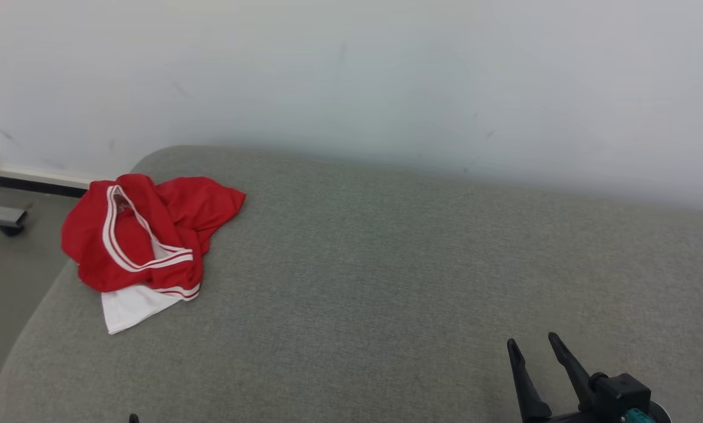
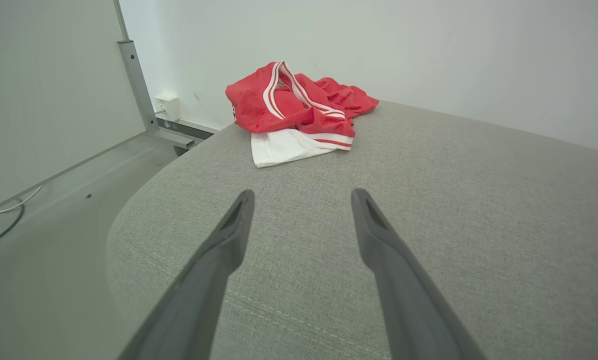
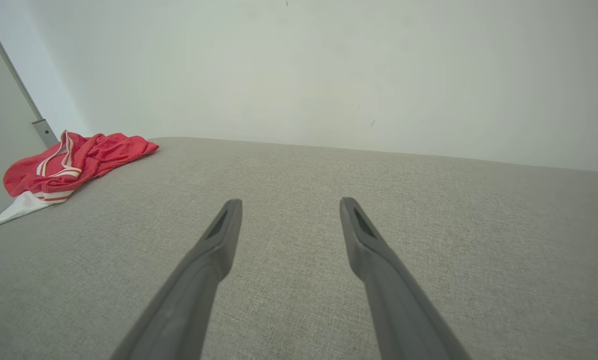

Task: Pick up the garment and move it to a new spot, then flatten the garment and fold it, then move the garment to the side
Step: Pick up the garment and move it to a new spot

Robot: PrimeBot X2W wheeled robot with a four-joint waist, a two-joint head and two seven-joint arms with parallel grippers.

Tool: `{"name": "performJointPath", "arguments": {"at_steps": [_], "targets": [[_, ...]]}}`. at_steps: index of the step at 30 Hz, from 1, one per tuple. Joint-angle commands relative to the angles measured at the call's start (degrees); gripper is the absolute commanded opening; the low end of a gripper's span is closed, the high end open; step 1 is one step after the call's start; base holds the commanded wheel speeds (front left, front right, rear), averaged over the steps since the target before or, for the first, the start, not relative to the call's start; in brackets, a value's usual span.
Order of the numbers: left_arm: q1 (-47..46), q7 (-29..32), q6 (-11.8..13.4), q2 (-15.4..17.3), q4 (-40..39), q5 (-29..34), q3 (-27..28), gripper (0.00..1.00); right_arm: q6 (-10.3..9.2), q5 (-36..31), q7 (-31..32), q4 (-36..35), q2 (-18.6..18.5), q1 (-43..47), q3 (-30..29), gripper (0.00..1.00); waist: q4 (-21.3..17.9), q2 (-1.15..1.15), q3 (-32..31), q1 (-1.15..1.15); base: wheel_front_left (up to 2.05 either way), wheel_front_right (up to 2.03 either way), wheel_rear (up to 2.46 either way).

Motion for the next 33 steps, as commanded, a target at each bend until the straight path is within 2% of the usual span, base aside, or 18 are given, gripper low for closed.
{"name": "performJointPath", "arguments": {"at_steps": [1, 8, 14, 27, 33], "targets": [[0.62, -0.17, 0.09, 0.18, -0.17, 0.44, 0.21, 1.00, -0.15, 0.30, -0.25, 0.11, 0.32, 0.01, 0.43, 1.00, 4.05, 0.00, -0.33, 0.00, 0.00, 0.00, 0.00], [1.09, -0.17, 0.09, 0.74, -0.03, -0.01, 0.31, 1.00, -0.15, 0.80, -0.26, 0.59, 0.70, -0.66, 1.76, 1.00, 8.28, 0.00, -0.57, 0.00, 0.00, 0.00, 0.00], [1.57, -0.17, 0.09, 0.63, -0.47, -0.01, 0.89, 1.00, -0.15, 0.88, -0.25, 0.83, 0.80, -0.76, 1.95, 1.00, 9.82, 0.00, -0.55, 0.00, 0.00, 0.00, 0.00], [-0.50, -0.17, 0.09, 0.26, -1.03, -0.56, 1.49, 1.00, -0.15, 0.68, -0.25, 0.84, -0.21, -0.72, 2.11, 1.00, 8.16, 0.00, 0.62, 0.00, 0.00, 0.00, 0.00], [-6.15, -0.17, 0.09, 2.59, -1.54, -0.80, 1.24, 1.00, -0.15, 0.05, -0.25, 0.09, -1.76, -1.71, 2.06, 1.00, 7.01, 0.00, 3.52, 0.00, 0.00, 0.00, 0.00]]}}
